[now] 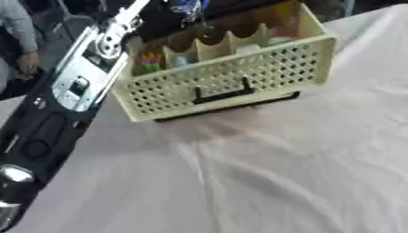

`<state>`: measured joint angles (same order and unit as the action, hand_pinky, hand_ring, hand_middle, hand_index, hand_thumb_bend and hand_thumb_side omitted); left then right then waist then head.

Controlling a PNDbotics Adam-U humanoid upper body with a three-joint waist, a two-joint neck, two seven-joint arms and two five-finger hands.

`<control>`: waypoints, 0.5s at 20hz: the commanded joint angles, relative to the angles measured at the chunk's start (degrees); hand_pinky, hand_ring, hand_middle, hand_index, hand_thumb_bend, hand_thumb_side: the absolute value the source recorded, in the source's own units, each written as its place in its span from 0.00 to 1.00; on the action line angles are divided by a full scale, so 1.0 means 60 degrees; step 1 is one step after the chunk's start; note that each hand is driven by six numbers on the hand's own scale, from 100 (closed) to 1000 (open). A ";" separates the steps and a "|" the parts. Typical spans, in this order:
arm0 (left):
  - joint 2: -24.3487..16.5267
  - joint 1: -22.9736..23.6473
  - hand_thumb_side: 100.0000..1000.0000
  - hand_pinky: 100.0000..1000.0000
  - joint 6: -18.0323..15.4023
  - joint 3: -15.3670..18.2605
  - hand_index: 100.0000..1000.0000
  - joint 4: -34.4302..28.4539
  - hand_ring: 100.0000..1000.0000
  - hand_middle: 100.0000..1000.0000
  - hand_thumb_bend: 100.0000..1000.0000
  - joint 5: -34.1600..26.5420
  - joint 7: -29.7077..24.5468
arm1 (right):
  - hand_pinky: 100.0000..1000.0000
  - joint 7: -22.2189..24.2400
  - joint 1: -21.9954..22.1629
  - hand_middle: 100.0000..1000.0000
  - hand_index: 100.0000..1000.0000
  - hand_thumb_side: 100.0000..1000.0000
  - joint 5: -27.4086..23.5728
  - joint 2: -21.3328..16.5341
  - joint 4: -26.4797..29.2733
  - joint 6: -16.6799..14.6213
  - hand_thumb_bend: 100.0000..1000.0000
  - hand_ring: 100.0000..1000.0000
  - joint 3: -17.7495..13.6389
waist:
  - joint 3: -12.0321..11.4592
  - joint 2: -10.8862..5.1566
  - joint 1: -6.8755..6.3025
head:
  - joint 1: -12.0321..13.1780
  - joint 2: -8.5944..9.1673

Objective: Pick up objects from table and place into drawer.

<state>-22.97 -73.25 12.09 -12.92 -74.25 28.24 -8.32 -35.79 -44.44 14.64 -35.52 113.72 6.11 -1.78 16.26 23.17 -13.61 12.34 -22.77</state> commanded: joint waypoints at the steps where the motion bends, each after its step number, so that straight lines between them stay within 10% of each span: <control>1: 0.0034 -0.0169 0.78 0.26 -0.0161 -0.0134 0.85 0.0130 0.53 0.76 0.14 -0.0078 -0.0077 | 0.43 0.0032 -0.0187 0.38 0.65 0.46 -0.0081 -0.0077 0.0146 -0.0012 0.06 0.41 -0.0050 | 0.0028 -0.0155 0.0111 | 0.0088 0.0134; 5: 0.0043 -0.0113 0.84 0.47 -0.0388 -0.0207 0.99 0.0262 0.77 0.96 0.41 0.0367 -0.0638 | 0.43 0.0033 -0.0187 0.38 0.65 0.46 -0.0124 -0.0032 0.0146 -0.0015 0.06 0.41 -0.0063 | 0.0005 -0.0156 0.0111 | 0.0027 0.0091; 10: -0.0034 0.0019 0.80 0.53 -0.0457 -0.0122 1.00 0.0343 0.82 0.99 0.48 0.0771 -0.1017 | 0.43 -0.0030 -0.0105 0.38 0.65 0.45 -0.0128 -0.0036 0.0146 0.0021 0.07 0.41 -0.0119 | -0.0046 -0.0154 0.0111 | -0.0038 0.0019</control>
<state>-22.74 -73.58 9.21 -13.40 -73.27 32.26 -13.45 -35.85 -44.48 14.43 -34.98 113.72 6.17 -1.82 15.96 23.17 -13.61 12.27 -22.58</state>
